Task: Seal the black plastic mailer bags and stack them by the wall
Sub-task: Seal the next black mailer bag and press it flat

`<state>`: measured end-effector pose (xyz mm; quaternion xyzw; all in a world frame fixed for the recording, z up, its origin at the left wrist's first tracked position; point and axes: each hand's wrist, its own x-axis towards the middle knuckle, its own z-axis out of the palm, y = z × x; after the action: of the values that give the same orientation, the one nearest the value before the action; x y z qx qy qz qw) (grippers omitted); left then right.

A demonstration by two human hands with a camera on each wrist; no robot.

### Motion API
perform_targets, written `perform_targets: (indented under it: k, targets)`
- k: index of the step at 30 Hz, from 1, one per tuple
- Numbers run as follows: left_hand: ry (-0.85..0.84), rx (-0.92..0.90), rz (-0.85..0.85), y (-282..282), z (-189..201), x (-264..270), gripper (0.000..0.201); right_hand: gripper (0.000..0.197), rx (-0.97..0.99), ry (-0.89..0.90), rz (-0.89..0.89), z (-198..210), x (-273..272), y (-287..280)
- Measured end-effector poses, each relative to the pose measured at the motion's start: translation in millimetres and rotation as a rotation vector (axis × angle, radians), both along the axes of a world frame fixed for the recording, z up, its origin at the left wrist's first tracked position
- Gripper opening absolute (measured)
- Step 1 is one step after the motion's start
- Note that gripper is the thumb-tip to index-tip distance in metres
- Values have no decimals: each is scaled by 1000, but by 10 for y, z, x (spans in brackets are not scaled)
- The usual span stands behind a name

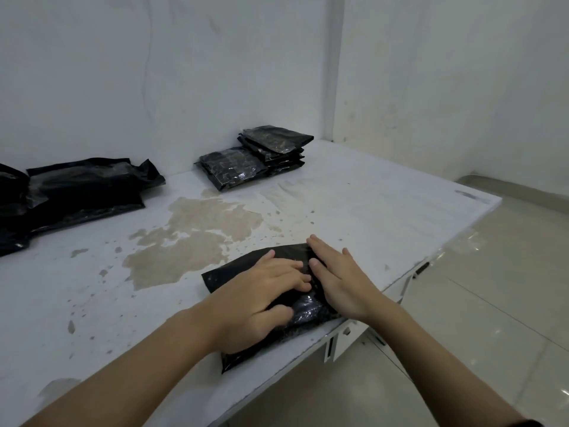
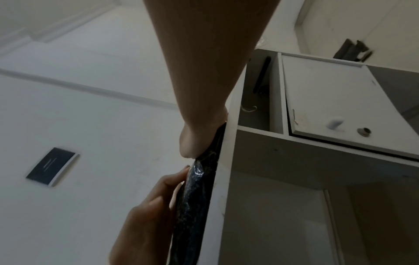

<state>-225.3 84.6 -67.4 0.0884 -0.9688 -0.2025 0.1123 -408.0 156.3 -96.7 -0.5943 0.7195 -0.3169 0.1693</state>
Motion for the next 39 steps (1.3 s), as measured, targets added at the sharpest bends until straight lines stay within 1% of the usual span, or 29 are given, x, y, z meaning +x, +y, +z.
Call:
perform_targets:
  k: [1,2,3,4,5,6,7,8,9,10,11,12,13,14,15,18,19,24,28,30,32,36,39]
  targets:
    - [14,6,0,12,-42,-11,56,45,-86,-5,-62,-18,2,19]
    - [23,5,3,13,-88,-18,60,38,-222,-52,-157,-54,4,46]
    - [27,2,6,6,-126,-21,67,29,-397,-155,-289,-78,10,84]
    - [28,-12,11,-3,-156,-21,71,22,-585,-297,-457,-110,3,132]
    - [26,-39,13,-9,-176,-16,71,23,-754,-461,-650,-132,-24,186]
    - [28,-70,13,-13,-194,-13,68,23,-865,-652,-854,-143,-77,237]
    - [37,-94,13,-10,-207,-7,63,18,-898,-889,-1036,-157,-157,284]
    - [52,-105,15,0,-223,-2,58,14,-839,-1164,-1157,-172,-253,320]
    - [66,-100,17,13,-229,-1,54,25,-737,-1442,-1198,-185,-350,342]
    - [74,-86,18,25,-239,3,54,43,-647,-1673,-1153,-216,-452,354]
    - [68,-75,17,35,-240,2,57,61,-624,-1831,-1085,-238,-548,360]
    - [57,-80,17,37,-244,0,60,74,-642,-1919,-1020,-254,-634,358]
    - [43,-95,17,33,-252,0,62,79,-681,-1963,-975,-244,-698,355]
    - [35,-110,17,25,-262,-1,63,78,-717,-1981,-970,-243,-763,346]
    - [30,-118,17,19,-273,2,63,69,-733,-1986,-979,-226,-807,341]
    - [33,-138,19,15,-289,5,61,26,-709,-1961,-1020,-221,-902,317]
    - [46,-151,12,15,-290,3,61,22,-700,-1953,-1043,-228,-917,316]
    - [107,-218,-11,-3,-362,3,55,24,-728,-1841,-1179,-244,-974,353]
    - [135,-304,-9,-3,-421,8,53,20,-817,-1660,-1270,-81,-872,416]
    - [145,-319,-8,0,-427,0,52,17,-860,-1557,-1273,23,-818,413]
    - [138,-315,-6,-2,-419,-1,51,16,-892,-1471,-1226,139,-787,377]
    - [86,-318,14,2,-403,15,54,19,-922,-1380,-1073,399,-814,250]
    - [67,-458,80,64,-377,4,52,23,-921,-1263,-958,616,-887,115]
